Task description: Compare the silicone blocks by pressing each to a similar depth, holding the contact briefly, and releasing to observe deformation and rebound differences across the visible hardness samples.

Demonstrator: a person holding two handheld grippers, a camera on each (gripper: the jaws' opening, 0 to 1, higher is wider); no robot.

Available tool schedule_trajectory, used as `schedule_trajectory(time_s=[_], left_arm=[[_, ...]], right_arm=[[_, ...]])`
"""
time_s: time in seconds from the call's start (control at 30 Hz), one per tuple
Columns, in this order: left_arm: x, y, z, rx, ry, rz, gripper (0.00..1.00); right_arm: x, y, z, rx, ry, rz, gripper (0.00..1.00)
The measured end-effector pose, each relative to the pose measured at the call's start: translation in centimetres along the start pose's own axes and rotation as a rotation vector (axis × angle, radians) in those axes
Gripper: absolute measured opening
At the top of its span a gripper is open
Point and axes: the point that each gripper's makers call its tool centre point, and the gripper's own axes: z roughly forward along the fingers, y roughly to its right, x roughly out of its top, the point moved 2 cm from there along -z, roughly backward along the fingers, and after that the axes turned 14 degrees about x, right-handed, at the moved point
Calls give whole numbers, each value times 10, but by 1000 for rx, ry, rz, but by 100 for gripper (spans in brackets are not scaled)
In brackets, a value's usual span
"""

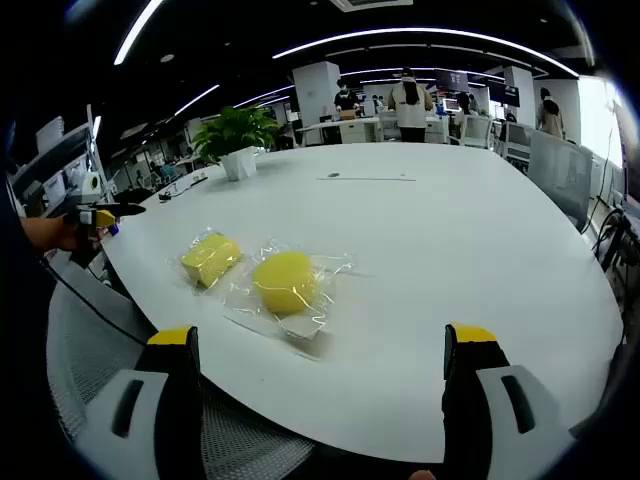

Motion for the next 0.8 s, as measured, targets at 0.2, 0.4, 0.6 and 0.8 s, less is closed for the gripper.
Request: schedule_trajectory(time_s=[0.2, 0.4, 0.6, 0.8], left_arm=[[-1, 1, 0, 3, 1, -1, 100], [-3, 2, 0, 0, -2, -1, 100], [-2, 2, 0, 1, 1, -5, 100], [-3, 3, 1, 0, -2, -7, 100]], right_arm=[[1, -2, 2, 4, -1, -8, 96], [3, -3, 3, 9, 2, -13, 96], [3, -3, 3, 8, 3, -11, 96], [5, -3, 2, 6, 10, -12, 96]])
